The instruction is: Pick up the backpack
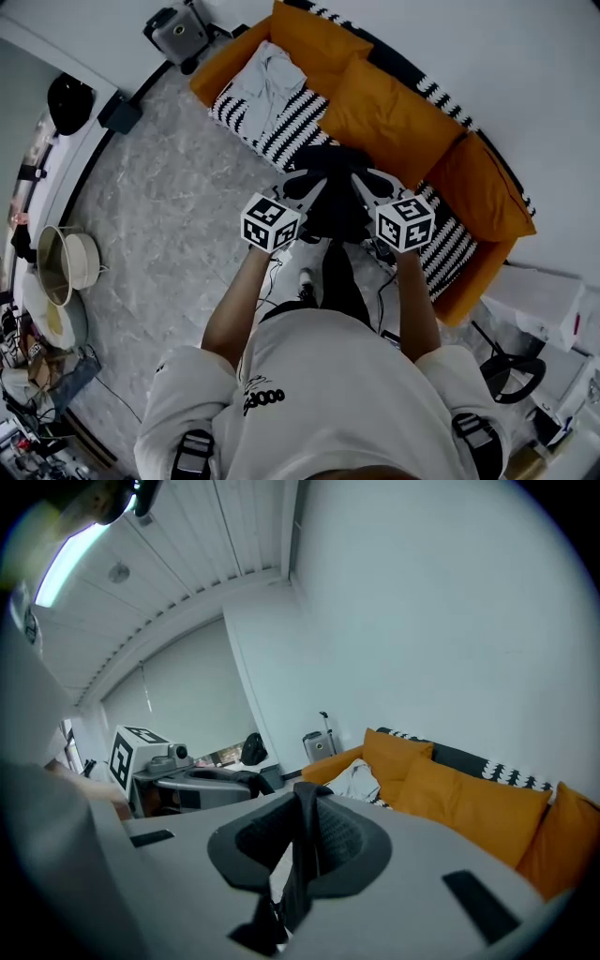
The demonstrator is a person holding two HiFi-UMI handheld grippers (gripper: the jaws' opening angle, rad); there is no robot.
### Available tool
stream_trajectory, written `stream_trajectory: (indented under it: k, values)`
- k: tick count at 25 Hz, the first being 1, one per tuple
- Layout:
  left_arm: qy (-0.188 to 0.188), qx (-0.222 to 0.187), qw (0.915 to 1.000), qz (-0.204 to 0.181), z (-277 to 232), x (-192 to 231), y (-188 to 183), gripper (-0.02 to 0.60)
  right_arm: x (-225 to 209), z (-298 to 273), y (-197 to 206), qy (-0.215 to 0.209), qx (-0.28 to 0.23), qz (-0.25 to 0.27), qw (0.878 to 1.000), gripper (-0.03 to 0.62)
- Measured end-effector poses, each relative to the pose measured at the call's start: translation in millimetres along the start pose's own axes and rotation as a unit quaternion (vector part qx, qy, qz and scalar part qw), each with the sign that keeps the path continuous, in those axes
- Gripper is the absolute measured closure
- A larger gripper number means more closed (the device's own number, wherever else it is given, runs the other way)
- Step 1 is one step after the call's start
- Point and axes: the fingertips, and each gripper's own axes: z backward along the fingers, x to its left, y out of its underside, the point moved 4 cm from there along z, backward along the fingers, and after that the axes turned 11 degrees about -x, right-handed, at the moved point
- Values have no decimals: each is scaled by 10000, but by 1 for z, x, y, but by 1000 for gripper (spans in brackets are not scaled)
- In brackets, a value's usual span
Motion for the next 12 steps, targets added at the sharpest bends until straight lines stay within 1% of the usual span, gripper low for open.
stream_trajectory:
  k: [4,7,12]
  values:
    - [87,-162,9994,-277,45,-41,-16,523,51,39,-8,-212,-150,242,9994,530]
    - [114,-356,9981,-490,76,-70,-31,523,86,66,-18,-327,-310,422,9981,530]
    - [52,-706,9932,-923,116,-110,-65,523,137,104,-44,-438,-645,750,9941,530]
